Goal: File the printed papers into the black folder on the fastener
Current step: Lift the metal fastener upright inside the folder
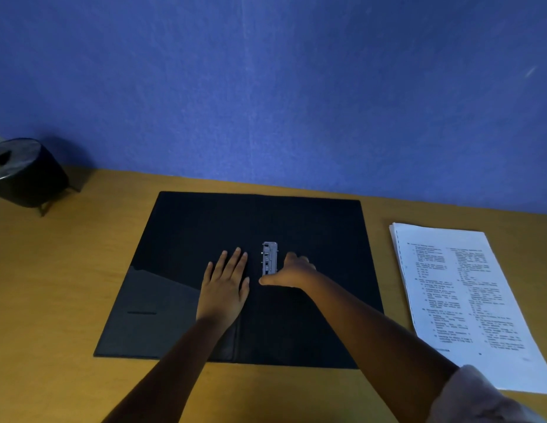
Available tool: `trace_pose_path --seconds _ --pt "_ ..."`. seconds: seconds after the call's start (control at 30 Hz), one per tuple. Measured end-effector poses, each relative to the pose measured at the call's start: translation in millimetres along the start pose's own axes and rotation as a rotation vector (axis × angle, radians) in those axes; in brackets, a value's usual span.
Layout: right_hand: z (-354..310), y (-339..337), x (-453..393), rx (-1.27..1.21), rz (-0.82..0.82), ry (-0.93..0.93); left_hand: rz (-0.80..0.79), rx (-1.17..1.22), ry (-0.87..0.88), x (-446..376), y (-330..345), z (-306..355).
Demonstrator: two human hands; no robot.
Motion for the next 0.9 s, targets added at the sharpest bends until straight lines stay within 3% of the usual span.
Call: trace_pose_path --seconds 0.3,0.43,0.53,0.6,0.7,0.9 --pt "-1.7 -0.7 0.2 0.029 0.004 -0.029 0.010 -0.011 -0.001 -0.4 1.6 -1.1" --pt "-5.0 -7.9 9.2 -0.085 -0.172 -0.012 0.012 -0.013 0.002 0.5 0.7 -0.1" --pt "-12.1 -7.5 22.0 -0.355 -0.423 0.000 0.005 -0.007 0.008 -0.2 0.5 1.0" --pt "-24.2 -8.3 30.6 -0.450 -0.560 -0.086 0.008 -0.002 0.007 -0.3 -0.9 1.1" --pt "-43.4 -24.3 34.3 -0.521 -0.448 -0.234 0.016 0.002 0.002 0.9 -3.3 1.1" --pt "-64.0 -38.9 22.7 -0.439 -0.173 -0.435 0.018 0.007 0.001 0.7 -5.4 1.7"
Point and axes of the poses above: each hand's wrist, its own x-axis away from the middle knuckle, its own y-axis out of the palm, z = x × y, the point moved 8 cm from there along -x, towards the middle knuckle, and after that the axes turned 15 degrees about -x, right-handed, at the moved point
